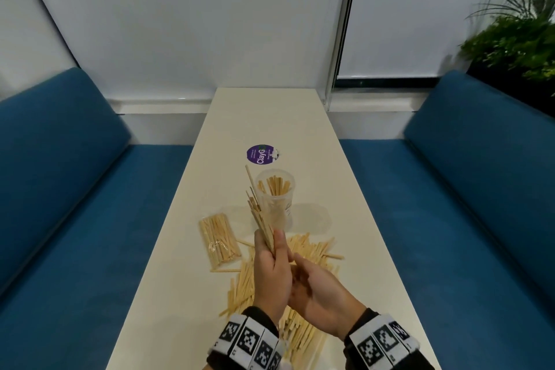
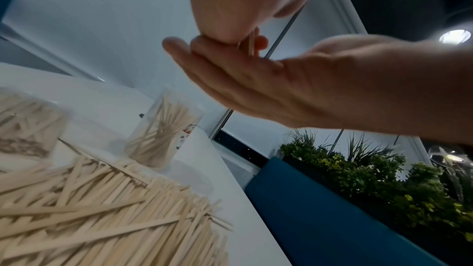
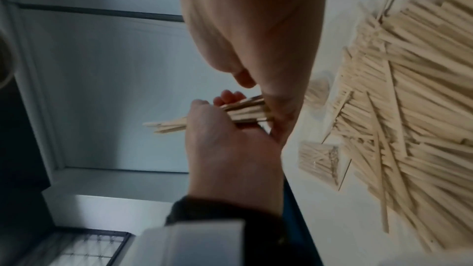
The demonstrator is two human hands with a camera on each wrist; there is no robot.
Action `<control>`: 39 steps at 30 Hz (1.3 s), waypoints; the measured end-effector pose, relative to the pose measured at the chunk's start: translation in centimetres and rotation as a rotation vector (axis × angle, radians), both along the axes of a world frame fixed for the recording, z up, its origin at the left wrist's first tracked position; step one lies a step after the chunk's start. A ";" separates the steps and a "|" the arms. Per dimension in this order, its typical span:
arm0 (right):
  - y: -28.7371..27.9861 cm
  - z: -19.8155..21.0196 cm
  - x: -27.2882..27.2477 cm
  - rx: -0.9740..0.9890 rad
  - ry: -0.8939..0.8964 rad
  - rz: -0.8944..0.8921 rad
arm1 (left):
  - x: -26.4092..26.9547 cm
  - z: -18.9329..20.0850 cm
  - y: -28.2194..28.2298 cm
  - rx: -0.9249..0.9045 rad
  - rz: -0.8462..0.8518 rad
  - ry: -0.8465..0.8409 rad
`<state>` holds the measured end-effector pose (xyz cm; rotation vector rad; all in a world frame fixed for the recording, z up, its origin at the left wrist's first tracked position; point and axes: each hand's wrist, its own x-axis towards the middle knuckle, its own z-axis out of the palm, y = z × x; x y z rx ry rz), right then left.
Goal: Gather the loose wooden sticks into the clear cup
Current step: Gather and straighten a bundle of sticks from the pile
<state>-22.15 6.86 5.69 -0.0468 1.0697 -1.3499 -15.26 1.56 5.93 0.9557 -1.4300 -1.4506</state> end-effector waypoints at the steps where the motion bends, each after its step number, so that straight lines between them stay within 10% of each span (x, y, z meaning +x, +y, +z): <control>1: 0.1 -0.1 -0.1 0.018 0.072 0.045 | 0.2 0.1 0.0 0.012 -0.003 -0.004; 5: -0.3 0.2 -1.4 -0.055 0.610 0.176 | 0.8 0.0 -0.2 0.084 -0.138 -0.042; 13: -2.0 3.3 -1.6 -0.239 0.965 0.261 | 1.2 0.1 1.0 0.354 -0.473 -0.058; 35: -2.4 1.3 -2.4 -0.215 0.619 -0.399 | 3.4 -0.5 -0.2 0.862 -0.747 -0.076; 39: -2.7 4.0 -2.3 -0.412 0.774 -0.471 | 3.1 -1.6 -0.6 1.149 -0.549 0.189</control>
